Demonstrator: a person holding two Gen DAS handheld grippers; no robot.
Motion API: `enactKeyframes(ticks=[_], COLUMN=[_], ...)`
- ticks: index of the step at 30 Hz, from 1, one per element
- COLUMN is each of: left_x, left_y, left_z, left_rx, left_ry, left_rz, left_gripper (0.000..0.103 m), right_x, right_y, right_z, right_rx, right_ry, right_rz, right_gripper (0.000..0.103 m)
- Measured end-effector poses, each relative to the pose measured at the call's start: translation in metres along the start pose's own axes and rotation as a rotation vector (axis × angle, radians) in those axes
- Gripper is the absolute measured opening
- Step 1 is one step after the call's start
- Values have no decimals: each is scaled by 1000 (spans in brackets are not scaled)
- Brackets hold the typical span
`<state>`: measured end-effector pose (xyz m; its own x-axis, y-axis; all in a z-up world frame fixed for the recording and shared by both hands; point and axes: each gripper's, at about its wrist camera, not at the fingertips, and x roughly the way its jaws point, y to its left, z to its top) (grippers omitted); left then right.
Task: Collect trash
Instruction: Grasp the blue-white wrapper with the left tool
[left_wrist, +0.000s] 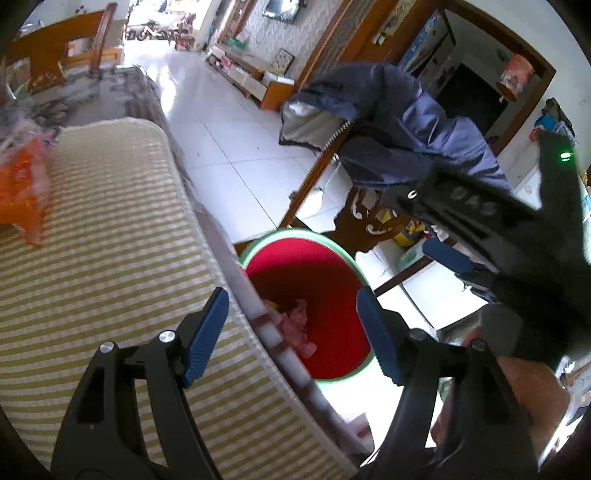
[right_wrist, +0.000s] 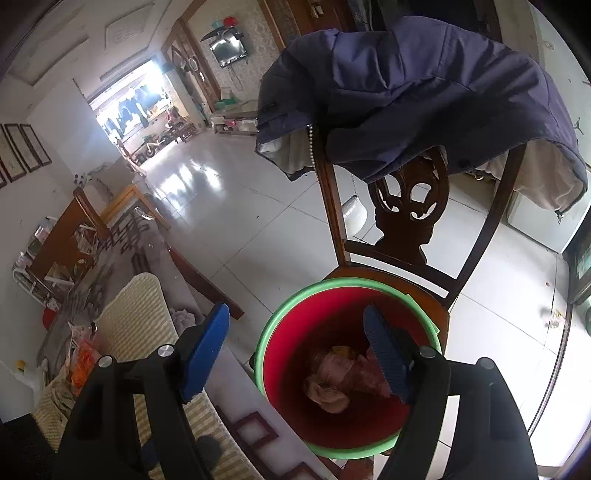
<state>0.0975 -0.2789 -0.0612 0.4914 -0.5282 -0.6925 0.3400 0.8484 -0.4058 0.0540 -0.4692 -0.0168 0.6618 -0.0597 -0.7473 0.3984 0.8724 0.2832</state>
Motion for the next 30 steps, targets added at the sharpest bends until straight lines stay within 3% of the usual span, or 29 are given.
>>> enactKeyframes(ticks=[3, 7, 12, 15, 19, 25, 30], left_x=[-29, -77, -135, -177, -215, -213, -191], left_y=[12, 46, 112, 174, 244, 317, 332], left_z=[-4, -16, -36, -53, -77, -91, -73], left_rx=[-8, -31, -109, -245, -464, -686, -670], left_ry=[-45, -100, -139, -163, -188, -160, -154], left_rz=[19, 107, 289, 409, 492, 485, 555], left_gripper=[69, 69, 69, 69, 69, 69, 69], right_x=[0, 2, 3, 2, 3, 6, 13], right_y=[10, 25, 51, 66, 87, 112, 112], right_z=[-2, -7, -18, -27, -39, -54, -56], right_rx=[-29, -72, -156, -195, -252, -355, -358], right_ry=[2, 21, 45, 65, 80, 92, 102], right_rz=[4, 29, 47, 69, 81, 65, 44], right_gripper=[73, 78, 79, 79, 80, 80, 80])
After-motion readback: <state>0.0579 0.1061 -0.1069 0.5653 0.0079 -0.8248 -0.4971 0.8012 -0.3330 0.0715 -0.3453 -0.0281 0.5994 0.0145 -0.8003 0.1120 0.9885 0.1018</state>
